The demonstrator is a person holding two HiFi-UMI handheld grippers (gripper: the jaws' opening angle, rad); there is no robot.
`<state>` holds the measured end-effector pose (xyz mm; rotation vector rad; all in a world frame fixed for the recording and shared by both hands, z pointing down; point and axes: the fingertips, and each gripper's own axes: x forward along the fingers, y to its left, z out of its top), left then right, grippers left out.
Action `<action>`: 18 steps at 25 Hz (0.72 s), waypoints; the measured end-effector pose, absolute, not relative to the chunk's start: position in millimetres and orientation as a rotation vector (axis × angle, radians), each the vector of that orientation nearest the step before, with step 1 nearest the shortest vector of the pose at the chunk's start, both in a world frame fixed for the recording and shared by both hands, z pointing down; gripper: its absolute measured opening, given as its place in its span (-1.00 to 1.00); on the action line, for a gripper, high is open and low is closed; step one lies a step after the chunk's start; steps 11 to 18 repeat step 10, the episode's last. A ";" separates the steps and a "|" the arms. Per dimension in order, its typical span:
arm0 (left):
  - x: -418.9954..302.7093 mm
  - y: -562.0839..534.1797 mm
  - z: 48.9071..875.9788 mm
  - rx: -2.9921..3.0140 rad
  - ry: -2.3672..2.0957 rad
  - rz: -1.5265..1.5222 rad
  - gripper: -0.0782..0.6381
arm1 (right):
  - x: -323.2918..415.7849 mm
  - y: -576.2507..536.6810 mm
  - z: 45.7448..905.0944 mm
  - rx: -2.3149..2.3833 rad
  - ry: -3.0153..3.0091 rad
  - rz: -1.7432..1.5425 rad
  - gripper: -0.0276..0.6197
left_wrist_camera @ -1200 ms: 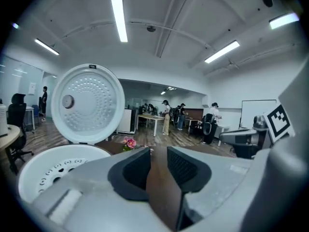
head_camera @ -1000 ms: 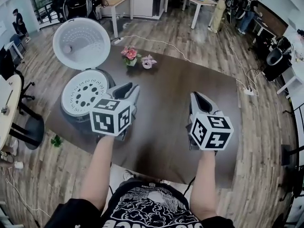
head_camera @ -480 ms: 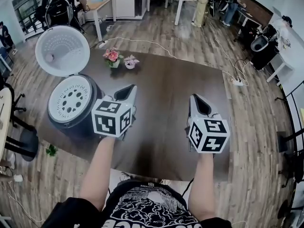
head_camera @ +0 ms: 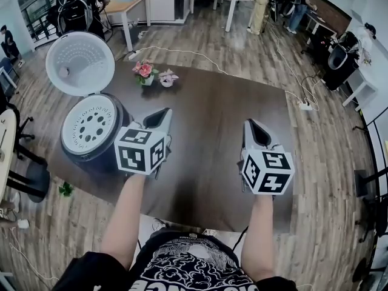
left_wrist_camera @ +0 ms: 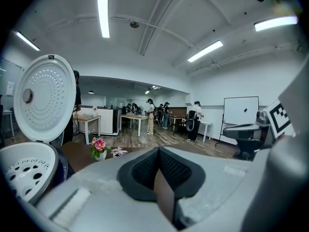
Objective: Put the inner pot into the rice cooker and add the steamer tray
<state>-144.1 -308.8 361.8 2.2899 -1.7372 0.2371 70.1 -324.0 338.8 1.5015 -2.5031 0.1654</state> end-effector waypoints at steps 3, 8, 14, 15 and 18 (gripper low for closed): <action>-139.4 -311.0 364.3 2.293 -1.729 0.244 -0.77 | 73.1 -326.9 340.4 1.498 -2.504 0.169 -0.91; -139.9 -313.4 362.9 2.291 -1.722 0.240 -0.77 | 71.2 -328.8 338.0 1.493 -2.501 0.168 -0.91; -139.1 -313.5 361.1 2.293 -1.720 0.238 -0.77 | 71.6 -328.7 336.2 1.493 -2.500 0.168 -0.91; -139.1 -313.5 361.1 2.293 -1.720 0.238 -0.77 | 71.6 -328.7 336.2 1.493 -2.500 0.168 -0.91; -139.1 -313.5 361.1 2.293 -1.720 0.238 -0.77 | 71.6 -328.7 336.2 1.493 -2.500 0.168 -0.91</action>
